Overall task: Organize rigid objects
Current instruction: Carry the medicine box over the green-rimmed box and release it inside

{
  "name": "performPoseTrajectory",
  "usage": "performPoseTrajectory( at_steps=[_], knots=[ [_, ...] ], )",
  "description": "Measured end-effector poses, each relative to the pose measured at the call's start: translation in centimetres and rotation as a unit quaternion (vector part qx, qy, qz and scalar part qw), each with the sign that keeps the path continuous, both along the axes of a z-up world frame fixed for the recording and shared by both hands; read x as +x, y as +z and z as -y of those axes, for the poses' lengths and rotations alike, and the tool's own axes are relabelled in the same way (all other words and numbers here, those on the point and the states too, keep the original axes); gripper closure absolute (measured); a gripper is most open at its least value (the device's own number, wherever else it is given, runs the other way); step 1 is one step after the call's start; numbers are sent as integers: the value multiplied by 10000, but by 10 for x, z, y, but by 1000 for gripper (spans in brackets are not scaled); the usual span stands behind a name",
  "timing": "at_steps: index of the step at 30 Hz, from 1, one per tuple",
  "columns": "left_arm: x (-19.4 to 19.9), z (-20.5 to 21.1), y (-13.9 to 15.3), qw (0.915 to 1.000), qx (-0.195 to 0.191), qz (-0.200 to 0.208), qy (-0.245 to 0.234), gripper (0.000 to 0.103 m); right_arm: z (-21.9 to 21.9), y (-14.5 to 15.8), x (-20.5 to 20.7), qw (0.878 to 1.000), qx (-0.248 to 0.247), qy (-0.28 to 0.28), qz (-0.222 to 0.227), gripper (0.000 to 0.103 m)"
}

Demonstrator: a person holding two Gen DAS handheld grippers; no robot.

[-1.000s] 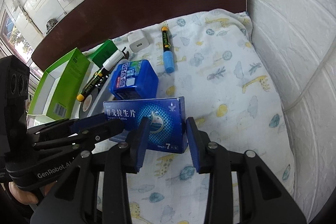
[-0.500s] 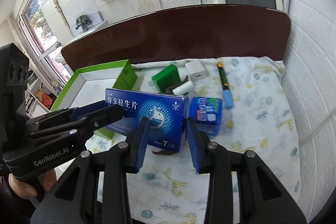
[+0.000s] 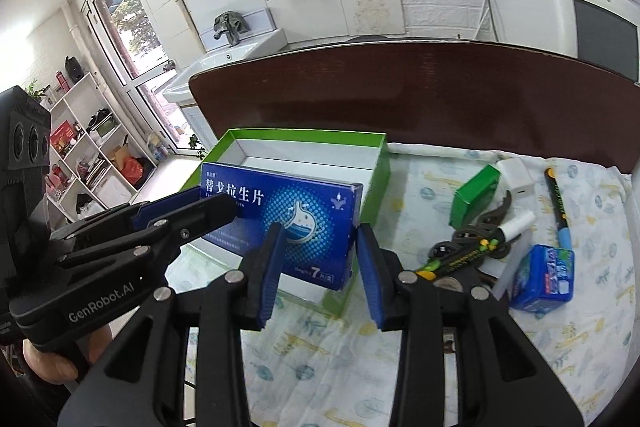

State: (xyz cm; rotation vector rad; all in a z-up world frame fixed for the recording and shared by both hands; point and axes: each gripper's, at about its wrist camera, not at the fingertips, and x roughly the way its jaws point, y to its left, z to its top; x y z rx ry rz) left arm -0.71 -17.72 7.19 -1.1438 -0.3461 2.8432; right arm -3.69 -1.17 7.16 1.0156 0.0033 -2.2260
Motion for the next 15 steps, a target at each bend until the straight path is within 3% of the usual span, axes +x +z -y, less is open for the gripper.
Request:
performPoseTrajectory(
  at_steps=[15],
  knots=[
    [-11, 86, -36, 9982, 136, 305, 492, 70, 96, -32, -11, 9968, 342, 535, 482, 65]
  ],
)
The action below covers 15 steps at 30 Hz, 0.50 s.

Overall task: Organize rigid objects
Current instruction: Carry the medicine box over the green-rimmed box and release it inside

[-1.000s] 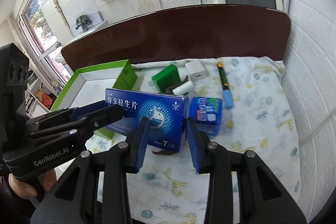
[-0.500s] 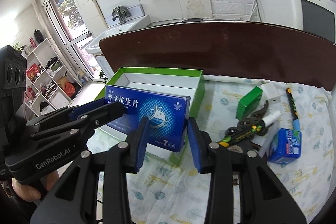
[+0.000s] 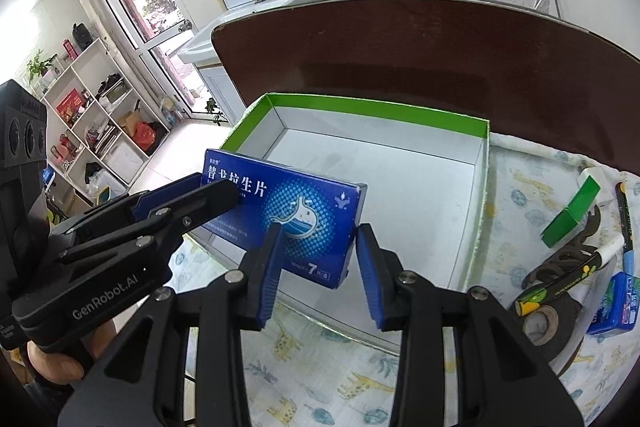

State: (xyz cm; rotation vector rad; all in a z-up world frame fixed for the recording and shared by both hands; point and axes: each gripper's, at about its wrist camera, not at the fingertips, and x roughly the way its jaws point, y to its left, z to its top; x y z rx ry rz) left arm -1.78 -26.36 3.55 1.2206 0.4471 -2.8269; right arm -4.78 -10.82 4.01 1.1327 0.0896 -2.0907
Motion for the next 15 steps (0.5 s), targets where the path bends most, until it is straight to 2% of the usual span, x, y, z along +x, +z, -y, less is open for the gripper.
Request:
performPoseTrajectory(
  at_steps=[15],
  knots=[
    [-2, 46, -35, 9982, -130, 436, 378, 70, 55, -36, -5, 9960, 385, 406, 693, 64]
  ],
)
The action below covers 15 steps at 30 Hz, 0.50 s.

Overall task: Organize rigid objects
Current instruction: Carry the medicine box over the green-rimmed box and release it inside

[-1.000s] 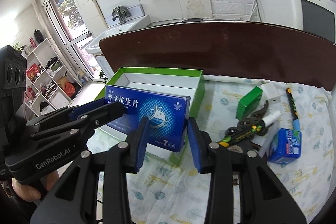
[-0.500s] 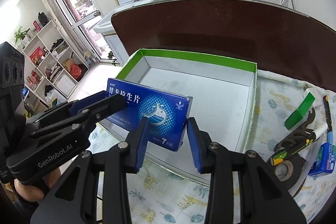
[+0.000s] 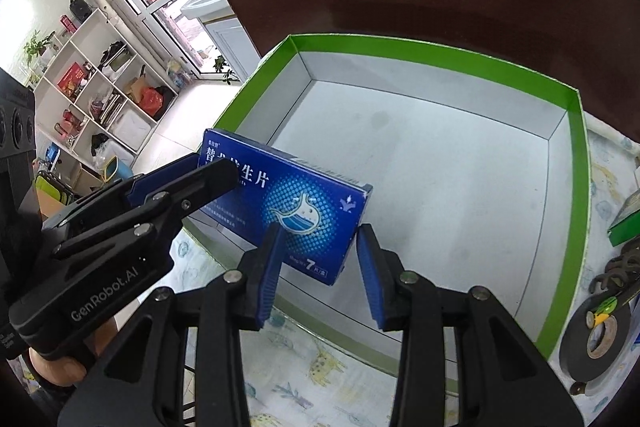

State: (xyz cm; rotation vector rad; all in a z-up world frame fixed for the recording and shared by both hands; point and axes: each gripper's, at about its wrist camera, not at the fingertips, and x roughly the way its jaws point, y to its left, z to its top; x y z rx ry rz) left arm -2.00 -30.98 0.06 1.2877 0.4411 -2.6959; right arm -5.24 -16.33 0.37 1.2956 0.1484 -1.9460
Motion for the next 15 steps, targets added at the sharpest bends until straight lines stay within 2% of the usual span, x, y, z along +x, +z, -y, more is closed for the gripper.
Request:
performPoseTrajectory(
  at_steps=[7, 13, 15],
  knots=[
    [-3, 9, -14, 9994, -96, 302, 112, 70, 14, -14, 3, 9995, 176, 170, 217, 64],
    [-3, 9, -19, 9977, -327, 519, 272, 69, 12, -19, 3, 9991, 269, 198, 244, 65],
    [-2, 10, -18, 9975, -283, 581, 296, 69, 8, -18, 2, 9992, 277, 163, 252, 65]
  ],
)
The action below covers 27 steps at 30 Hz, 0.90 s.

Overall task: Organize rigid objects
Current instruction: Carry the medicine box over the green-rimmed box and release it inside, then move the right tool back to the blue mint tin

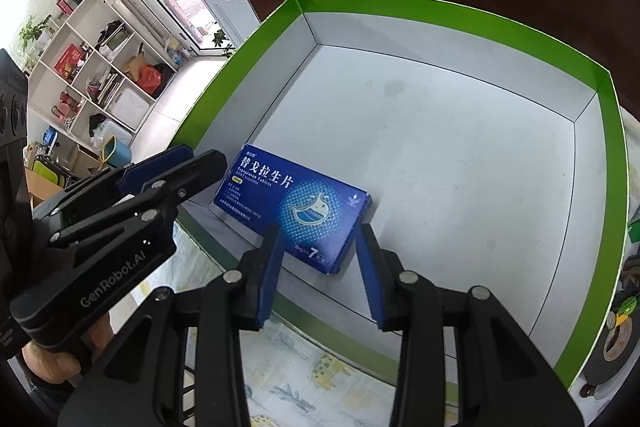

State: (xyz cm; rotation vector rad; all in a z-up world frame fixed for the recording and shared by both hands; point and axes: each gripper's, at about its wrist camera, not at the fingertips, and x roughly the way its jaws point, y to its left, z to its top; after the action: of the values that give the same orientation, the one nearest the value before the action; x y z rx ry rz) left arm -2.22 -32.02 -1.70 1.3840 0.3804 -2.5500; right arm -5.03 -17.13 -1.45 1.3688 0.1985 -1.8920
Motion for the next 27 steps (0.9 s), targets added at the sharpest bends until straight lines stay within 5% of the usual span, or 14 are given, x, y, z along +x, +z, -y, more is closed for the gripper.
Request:
performPoseTrajectory(
  at_steps=[8, 27],
  knots=[
    [7, -22, 30, 9991, -186, -369, 4, 64, -24, 18, -2, 9995, -184, -133, -213, 65],
    [-27, -202, 65, 9851, -249, -697, -1551, 60, -195, 60, -28, 9807, -658, -1680, -750, 65]
  ],
)
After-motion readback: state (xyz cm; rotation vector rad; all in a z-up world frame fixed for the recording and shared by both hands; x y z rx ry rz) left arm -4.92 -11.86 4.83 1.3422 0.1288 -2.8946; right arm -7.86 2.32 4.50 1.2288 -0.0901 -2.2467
